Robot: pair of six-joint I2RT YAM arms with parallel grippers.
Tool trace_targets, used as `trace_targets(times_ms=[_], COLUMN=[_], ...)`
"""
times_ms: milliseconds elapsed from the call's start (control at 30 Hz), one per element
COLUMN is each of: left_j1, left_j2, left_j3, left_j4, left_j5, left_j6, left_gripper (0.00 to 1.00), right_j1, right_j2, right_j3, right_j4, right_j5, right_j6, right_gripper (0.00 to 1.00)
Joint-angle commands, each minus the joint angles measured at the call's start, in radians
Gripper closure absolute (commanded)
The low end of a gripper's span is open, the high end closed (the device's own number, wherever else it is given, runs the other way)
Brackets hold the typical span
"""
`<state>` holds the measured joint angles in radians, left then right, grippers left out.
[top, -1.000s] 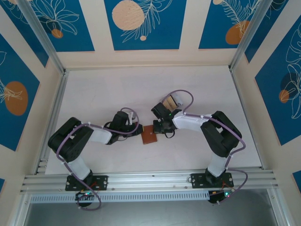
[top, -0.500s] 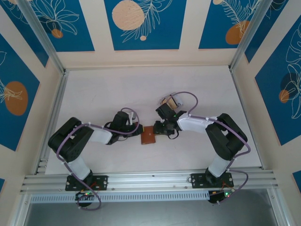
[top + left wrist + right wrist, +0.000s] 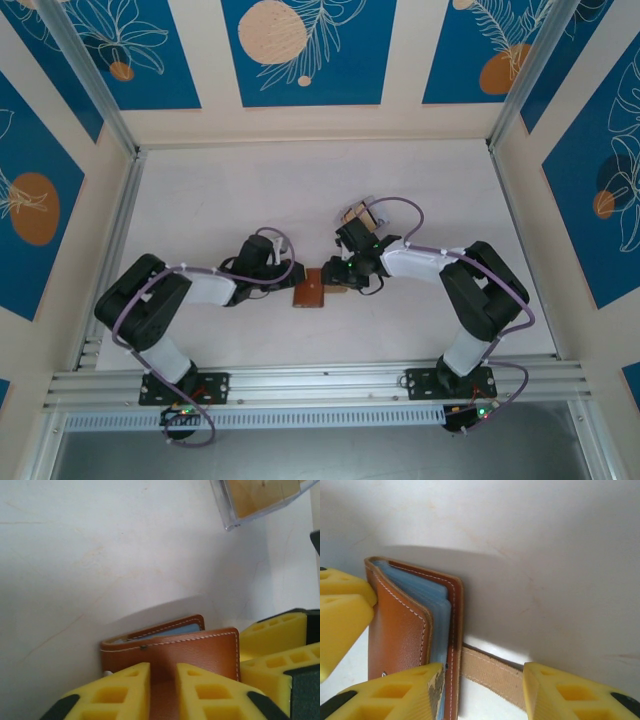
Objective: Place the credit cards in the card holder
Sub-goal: Open the card holder at the center of the table.
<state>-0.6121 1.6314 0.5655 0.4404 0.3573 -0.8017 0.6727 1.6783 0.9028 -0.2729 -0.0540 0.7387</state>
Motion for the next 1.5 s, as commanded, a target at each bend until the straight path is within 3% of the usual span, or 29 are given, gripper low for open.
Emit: trace_targets(times_ms=[0,400,567,633,767,900,1467], left_j1=[-0.047,0.000,0.066,0.077,0.077,0.071,0.041], left_j2=[-0.054,-0.299,-0.428,-0.455,-0.416,-0.340,-0.119], left_j3=[-0.006,-0.047,-0.108,-0.114,-0.102,-0.082,-0.069], left_j4=[-0.085,-0.260,-0.371,-0.429,-0.464,-0.420,-0.214], left_j5=[0.078,0.042,0.016,-0.007,0.005,0.041,0.068], left_j6=[0.001,0.021,0.032,0.059,0.110,0.124,0.087], left_gripper=[0.73,0.40,0.40,0.46,0.84,0.98,1.00], right_j1=[0.021,-0.002,-0.002,-0.001,0.003,0.011,0.059], right_j2=[-0.003,0.011,0.021,0.018,0.015,0.012,0.051], right_j3=[0.003,-0.009,-0.003,-0.001,0.013,0.026,0.097], right_j4=[0.140,0.180,0.186,0.184,0.170,0.162,0.179], right_j5=[-0.108,-0.139,-0.150,-0.152,-0.149,-0.147,-0.213], right_j6=[0.026,0.055,0.058,0.059,0.054,0.050,0.062], right_gripper=[0.52,0.51,0.51,0.51,0.52,0.54,0.71])
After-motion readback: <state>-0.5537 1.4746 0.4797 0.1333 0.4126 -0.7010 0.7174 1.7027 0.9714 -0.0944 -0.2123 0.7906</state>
